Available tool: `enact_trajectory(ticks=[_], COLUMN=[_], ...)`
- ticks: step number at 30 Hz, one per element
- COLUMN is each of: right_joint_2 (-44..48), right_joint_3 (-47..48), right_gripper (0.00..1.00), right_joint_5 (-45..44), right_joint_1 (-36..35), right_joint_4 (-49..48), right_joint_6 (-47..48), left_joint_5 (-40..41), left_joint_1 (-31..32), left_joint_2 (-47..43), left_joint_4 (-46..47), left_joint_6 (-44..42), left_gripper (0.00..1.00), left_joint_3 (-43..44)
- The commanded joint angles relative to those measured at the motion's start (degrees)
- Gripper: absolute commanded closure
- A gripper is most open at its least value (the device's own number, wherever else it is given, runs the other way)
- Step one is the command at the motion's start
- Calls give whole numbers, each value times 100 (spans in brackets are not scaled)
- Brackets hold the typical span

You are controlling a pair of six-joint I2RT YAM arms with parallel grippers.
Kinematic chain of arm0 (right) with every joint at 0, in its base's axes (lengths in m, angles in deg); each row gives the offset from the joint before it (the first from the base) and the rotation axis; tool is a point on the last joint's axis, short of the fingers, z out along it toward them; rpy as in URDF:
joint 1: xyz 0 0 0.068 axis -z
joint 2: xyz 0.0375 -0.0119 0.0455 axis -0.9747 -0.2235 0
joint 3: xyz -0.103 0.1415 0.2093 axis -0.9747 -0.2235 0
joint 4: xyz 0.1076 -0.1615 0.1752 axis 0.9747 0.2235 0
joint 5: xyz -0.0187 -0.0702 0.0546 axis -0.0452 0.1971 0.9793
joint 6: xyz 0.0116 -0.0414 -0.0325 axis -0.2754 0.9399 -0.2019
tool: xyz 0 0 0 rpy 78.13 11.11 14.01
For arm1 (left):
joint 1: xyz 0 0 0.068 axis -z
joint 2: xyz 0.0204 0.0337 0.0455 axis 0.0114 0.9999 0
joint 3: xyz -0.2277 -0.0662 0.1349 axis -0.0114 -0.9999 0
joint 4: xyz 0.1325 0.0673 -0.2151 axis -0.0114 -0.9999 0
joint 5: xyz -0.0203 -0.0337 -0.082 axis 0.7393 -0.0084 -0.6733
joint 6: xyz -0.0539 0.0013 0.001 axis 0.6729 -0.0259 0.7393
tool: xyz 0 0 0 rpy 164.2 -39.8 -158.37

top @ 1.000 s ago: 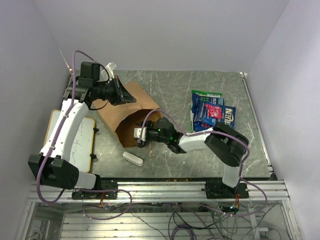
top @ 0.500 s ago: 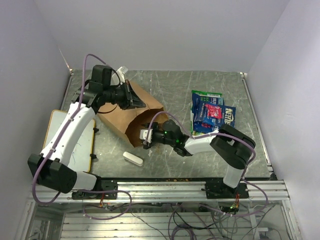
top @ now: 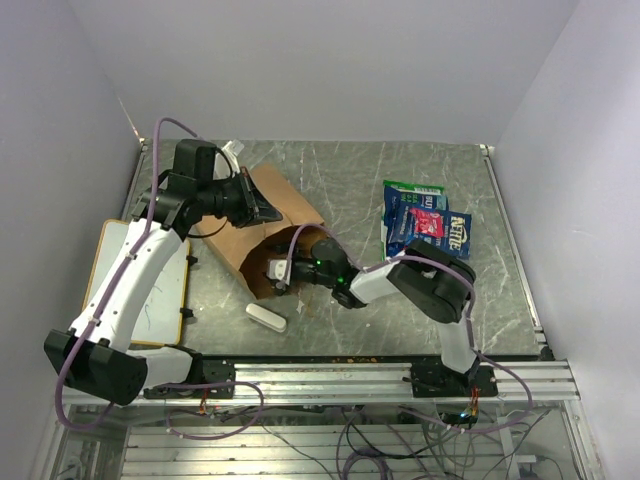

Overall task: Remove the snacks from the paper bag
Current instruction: Take out the snack from the paper bag.

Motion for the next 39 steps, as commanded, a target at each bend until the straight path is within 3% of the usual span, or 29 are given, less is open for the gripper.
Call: enact_trajectory(ticks=[1, 18, 30, 39], right_joint_2=[-451, -1969, -2653, -2765], right_joint_3=[549, 2421, 3625, 3924], right_gripper=[34, 37, 49, 40], right_joint_5=[-322, -711, -1049, -194], right_joint_1=[15, 42, 58, -11], right_joint_4=[-293, 451, 818, 1529], right_joint_6=[120, 638, 729, 1643], left_joint_5=[34, -71, -66, -51], left_joint_1=[4, 6, 6, 6], left_joint_2=[4, 203, 286, 344], left_joint_4=[-196, -702, -918, -992], left_joint_6=[-39, -378, -587, -636], left_gripper=[93, 93, 93, 93], left_joint_3=[279, 647, 786, 741])
